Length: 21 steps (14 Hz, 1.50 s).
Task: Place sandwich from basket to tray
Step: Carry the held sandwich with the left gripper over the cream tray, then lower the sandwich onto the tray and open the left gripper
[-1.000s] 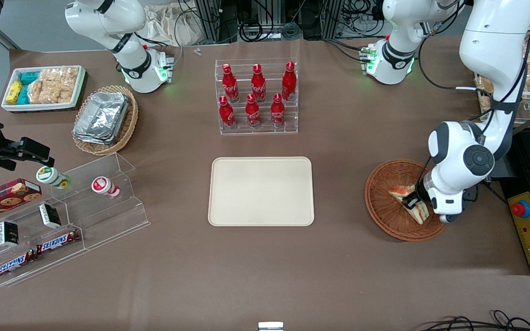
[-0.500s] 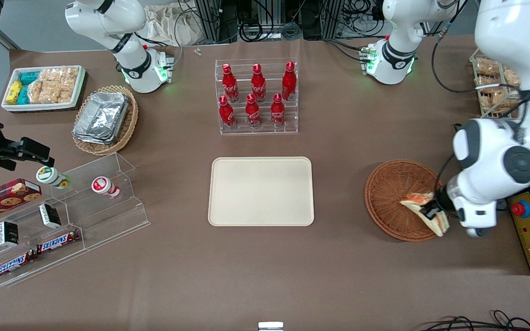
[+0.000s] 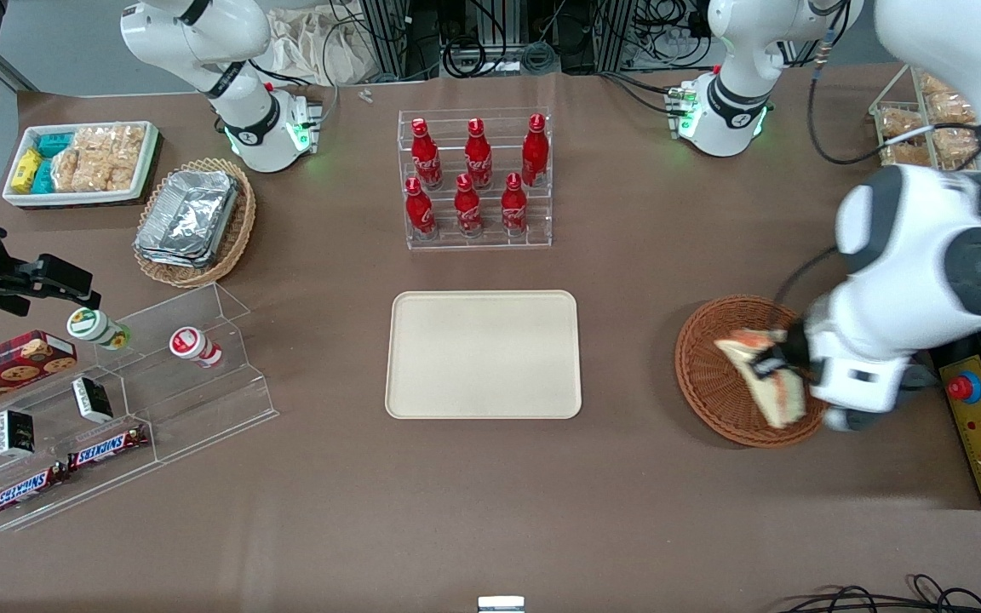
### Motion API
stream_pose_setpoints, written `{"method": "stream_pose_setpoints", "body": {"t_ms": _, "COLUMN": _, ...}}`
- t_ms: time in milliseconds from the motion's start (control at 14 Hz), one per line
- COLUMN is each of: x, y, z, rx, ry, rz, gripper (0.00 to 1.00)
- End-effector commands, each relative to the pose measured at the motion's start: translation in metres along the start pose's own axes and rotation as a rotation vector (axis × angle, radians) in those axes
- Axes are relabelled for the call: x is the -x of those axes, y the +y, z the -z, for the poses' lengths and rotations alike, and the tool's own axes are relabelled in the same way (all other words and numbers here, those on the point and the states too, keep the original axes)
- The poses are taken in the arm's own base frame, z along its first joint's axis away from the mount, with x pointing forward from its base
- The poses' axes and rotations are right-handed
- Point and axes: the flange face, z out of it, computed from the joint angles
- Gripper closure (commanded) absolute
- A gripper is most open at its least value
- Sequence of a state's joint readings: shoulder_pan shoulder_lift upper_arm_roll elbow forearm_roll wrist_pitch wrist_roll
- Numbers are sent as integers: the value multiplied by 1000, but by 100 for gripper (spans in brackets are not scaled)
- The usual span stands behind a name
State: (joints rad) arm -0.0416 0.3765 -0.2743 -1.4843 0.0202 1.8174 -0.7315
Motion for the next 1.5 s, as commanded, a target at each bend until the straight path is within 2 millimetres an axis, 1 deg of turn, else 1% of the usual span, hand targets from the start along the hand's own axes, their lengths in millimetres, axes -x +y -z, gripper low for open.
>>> {"method": "stream_pose_setpoints", "body": {"t_ms": 0, "x": 42, "y": 54, "z": -18, "rx": -30, "ry": -4, "rz": -109, "gripper": 100}}
{"method": "stream_pose_setpoints", "body": {"t_ms": 71, "x": 60, "y": 74, "z": -34, "rx": -41, "ry": -19, "rz": -149, "gripper": 100}}
{"method": "stream_pose_setpoints", "body": {"t_ms": 143, "x": 81, "y": 98, "z": -56, "rx": -46, "ry": -27, "rz": -199, "gripper": 100}}
{"method": "stream_pose_setpoints", "body": {"t_ms": 214, "x": 93, "y": 114, "z": -77, "rx": -39, "ry": -29, "rz": -226, "gripper": 100}}
{"method": "stream_pose_setpoints", "body": {"t_ms": 357, "x": 112, "y": 138, "z": -122, "rx": -29, "ry": -40, "rz": -250, "gripper": 100}}
{"method": "stream_pose_setpoints", "body": {"t_ms": 571, "x": 131, "y": 158, "z": -185, "rx": -36, "ry": -74, "rz": -280, "gripper": 100}}
{"method": "stream_pose_setpoints", "body": {"t_ms": 643, "x": 142, "y": 164, "z": -206, "rx": -39, "ry": -82, "rz": -295, "gripper": 100}}
{"method": "stream_pose_setpoints", "body": {"t_ms": 714, "x": 149, "y": 166, "z": -224, "rx": -41, "ry": -89, "rz": -302, "gripper": 100}}
{"method": "stream_pose_setpoints", "body": {"t_ms": 786, "x": 159, "y": 167, "z": -237, "rx": -51, "ry": -97, "rz": -310, "gripper": 100}}
{"method": "stream_pose_setpoints", "body": {"t_ms": 929, "x": 168, "y": 167, "z": -258, "rx": -87, "ry": -99, "rz": -339, "gripper": 100}}
{"method": "stream_pose_setpoints", "body": {"t_ms": 1000, "x": 174, "y": 166, "z": -265, "rx": -101, "ry": -101, "rz": -350, "gripper": 97}}
{"method": "stream_pose_setpoints", "body": {"t_ms": 1071, "x": 175, "y": 166, "z": -266, "rx": -104, "ry": -100, "rz": -354, "gripper": 75}}
{"method": "stream_pose_setpoints", "body": {"t_ms": 1143, "x": 173, "y": 166, "z": -265, "rx": -105, "ry": -101, "rz": -354, "gripper": 19}}
{"method": "stream_pose_setpoints", "body": {"t_ms": 1214, "x": 171, "y": 164, "z": -263, "rx": -108, "ry": -102, "rz": -350, "gripper": 0}}
{"method": "stream_pose_setpoints", "body": {"t_ms": 1286, "x": 166, "y": 162, "z": -257, "rx": -107, "ry": -97, "rz": -343, "gripper": 0}}
{"method": "stream_pose_setpoints", "body": {"t_ms": 1357, "x": 155, "y": 157, "z": -246, "rx": -107, "ry": -98, "rz": -323, "gripper": 0}}
{"method": "stream_pose_setpoints", "body": {"t_ms": 1429, "x": 139, "y": 147, "z": -227, "rx": -109, "ry": -95, "rz": -312, "gripper": 0}}
